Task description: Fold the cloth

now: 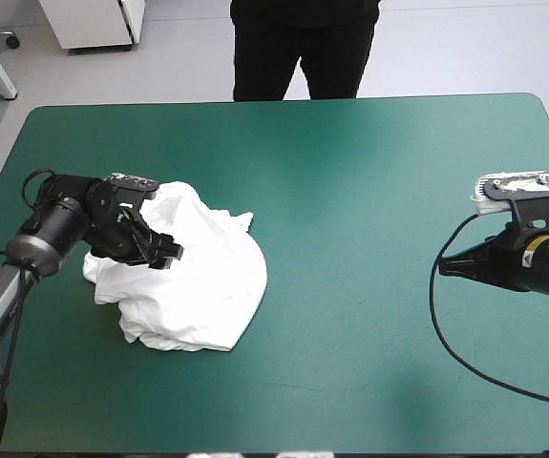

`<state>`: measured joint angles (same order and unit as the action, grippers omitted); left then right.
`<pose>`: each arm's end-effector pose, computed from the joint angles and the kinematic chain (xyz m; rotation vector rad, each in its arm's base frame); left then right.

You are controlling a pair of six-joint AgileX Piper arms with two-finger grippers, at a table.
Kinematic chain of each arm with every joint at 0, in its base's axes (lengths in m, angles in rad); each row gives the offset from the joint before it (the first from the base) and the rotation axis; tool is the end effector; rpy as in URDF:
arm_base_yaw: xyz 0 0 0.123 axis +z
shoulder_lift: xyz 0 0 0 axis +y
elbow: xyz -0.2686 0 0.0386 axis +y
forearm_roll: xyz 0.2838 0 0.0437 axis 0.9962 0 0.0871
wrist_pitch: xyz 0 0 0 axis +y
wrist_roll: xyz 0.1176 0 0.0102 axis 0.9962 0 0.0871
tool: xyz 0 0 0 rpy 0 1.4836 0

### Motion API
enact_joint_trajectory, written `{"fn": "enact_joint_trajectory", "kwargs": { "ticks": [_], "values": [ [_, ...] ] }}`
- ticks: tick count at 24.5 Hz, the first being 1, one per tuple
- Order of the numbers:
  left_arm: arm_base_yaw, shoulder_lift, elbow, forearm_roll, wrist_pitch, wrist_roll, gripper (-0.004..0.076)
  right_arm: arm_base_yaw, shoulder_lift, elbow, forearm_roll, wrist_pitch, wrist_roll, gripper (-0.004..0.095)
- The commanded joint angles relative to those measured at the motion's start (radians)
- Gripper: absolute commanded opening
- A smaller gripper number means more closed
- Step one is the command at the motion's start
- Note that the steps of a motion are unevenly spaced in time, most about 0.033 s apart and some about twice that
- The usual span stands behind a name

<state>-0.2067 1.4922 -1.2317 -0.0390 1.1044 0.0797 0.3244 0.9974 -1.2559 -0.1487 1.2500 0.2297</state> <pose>0.3289 -0.0732 0.2500 0.3893 2.8237 -0.0799 0.2161 0.0552 0.3927 -0.1140 2.4572 0.0464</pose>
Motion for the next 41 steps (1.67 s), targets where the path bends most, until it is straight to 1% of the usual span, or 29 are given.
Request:
{"fn": "enact_joint_trajectory", "kwargs": {
  "ticks": [1,12,16,17,19,20,21,22,24,25,28,33,36,41],
  "values": [
    [-0.001,0.027,-0.061,-0.022,-0.023,0.017,0.0565,-0.009,-0.001,-0.025,-0.001,-0.002,0.002,0.0],
    [-0.001,0.204,-0.071,-0.022,-0.109,0.027,0.0565,-0.009,-0.001,-0.025,0.009,-0.006,0.007,-0.0001],
    [-0.001,0.248,-0.071,-0.05,-0.103,0.03,0.0561,-0.009,-0.001,-0.025,0.009,-0.006,0.015,-0.0002],
    [-0.001,0.258,-0.071,-0.075,-0.101,0.045,0.0555,-0.009,-0.001,-0.025,0.007,-0.006,0.021,-0.0002],
    [-0.004,0.274,-0.071,-0.117,-0.099,0.078,0.0519,-0.009,-0.001,-0.025,0.007,-0.011,0.022,-0.0002],
    [-0.011,0.284,-0.071,-0.138,-0.1,0.098,0.0476,-0.009,-0.001,-0.025,0.007,-0.015,0.022,-0.0002],
    [-0.019,0.294,-0.071,-0.146,-0.098,0.115,0.0407,-0.009,-0.001,-0.025,0.007,-0.019,0.026,-0.0002],
    [-0.029,0.302,-0.071,-0.153,-0.094,0.133,0.031,-0.009,-0.001,-0.025,0.005,-0.021,0.031,-0.0002],
    [-0.063,0.317,-0.071,-0.152,-0.079,0.167,0.0064,-0.009,-0.001,-0.025,0.003,-0.023,0.044,-0.0002],
    [-0.103,0.323,-0.071,-0.16,-0.07,0.215,0.0,-0.009,-0.001,-0.025,0.003,-0.022,0.052,-0.0002],
    [-0.206,0.322,-0.071,-0.161,-0.07,0.229,-0.0009,-0.009,-0.001,-0.025,-0.003,-0.022,0.074,-0.0002],
    [-0.415,0.32,-0.073,-0.161,-0.065,0.225,-0.0009,-0.009,-0.003,-0.025,-0.071,-0.022,0.144,-0.0002],
    [-0.528,0.32,-0.093,-0.161,-0.065,0.223,-0.0009,-0.009,-0.003,-0.025,-0.071,-0.022,0.144,-0.0002],
    [-0.662,0.32,-0.163,-0.161,-0.064,0.217,-0.0009,-0.009,-0.003,-0.025,-0.071,-0.022,0.151,-0.0002]
  ]
}}
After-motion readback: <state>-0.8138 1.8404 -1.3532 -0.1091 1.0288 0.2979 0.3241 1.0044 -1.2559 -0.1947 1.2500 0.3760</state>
